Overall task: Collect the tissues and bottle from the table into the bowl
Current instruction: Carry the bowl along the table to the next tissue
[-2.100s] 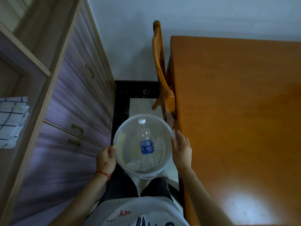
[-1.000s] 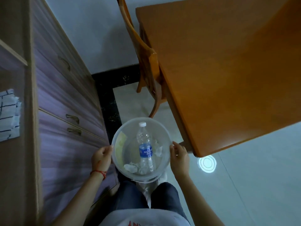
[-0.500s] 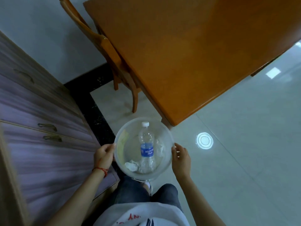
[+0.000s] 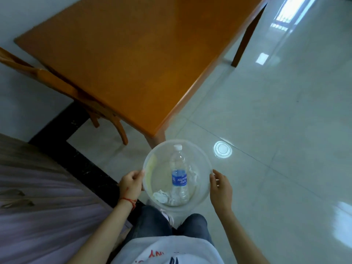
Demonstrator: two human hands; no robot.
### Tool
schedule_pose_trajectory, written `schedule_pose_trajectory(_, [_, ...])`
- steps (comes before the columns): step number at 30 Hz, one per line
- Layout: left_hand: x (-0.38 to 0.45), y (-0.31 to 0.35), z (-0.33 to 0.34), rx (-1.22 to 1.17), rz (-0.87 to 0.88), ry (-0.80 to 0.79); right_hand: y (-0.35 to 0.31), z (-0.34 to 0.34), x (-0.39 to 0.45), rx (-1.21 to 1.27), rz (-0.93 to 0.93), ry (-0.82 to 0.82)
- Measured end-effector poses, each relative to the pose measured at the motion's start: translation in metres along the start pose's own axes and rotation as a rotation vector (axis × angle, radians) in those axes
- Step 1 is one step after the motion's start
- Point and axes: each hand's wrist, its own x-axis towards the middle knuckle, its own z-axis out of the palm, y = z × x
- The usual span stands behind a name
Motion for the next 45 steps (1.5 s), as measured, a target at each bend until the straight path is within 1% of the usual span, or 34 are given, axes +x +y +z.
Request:
schedule_pose_trajectory(4, [-0.008, 0.018, 0.035, 0.045, 0.052, -0.101, 0.022, -0.037, -0.002, 0.072, 0.07, 0.116])
schedule_pose_trajectory(9, [-0.024, 0.046, 0.079, 0.115, 0.143, -0.189, 0.042, -0.079, -0.003, 0.133, 0.129, 0.243])
schedule_pose_trajectory(16, [-0.05, 0.086, 0.148, 0.144, 0.242, -0.297, 0.061, -0.139, 0.01, 0.171, 0.192, 0.373])
schedule_pose_trajectory(18, [-0.05, 0.099, 0.168, 0.126, 0.246, -0.339, 0.063, -0.155, 0.018, 0.178, 0.207, 0.399])
schedule_pose_trajectory(22, [-0.04, 0.127, 0.207, 0.155, 0.276, -0.359, 0.061, -0.183, 0.045, 0.191, 0.214, 0.455])
schedule_pose_trajectory(30, [0.003, 0.207, 0.292, 0.137, 0.304, -0.401, 0.042, -0.225, 0.149, 0.211, 0.227, 0.546])
schedule_pose_trajectory(38, [0.053, 0.318, 0.385, 0.126, 0.345, -0.431, 0.003, -0.279, 0.276, 0.239, 0.191, 0.63])
schedule_pose_trajectory(45, [0.081, 0.4, 0.475, 0.131, 0.375, -0.42, -0.014, -0.336, 0.379, 0.248, 0.177, 0.652])
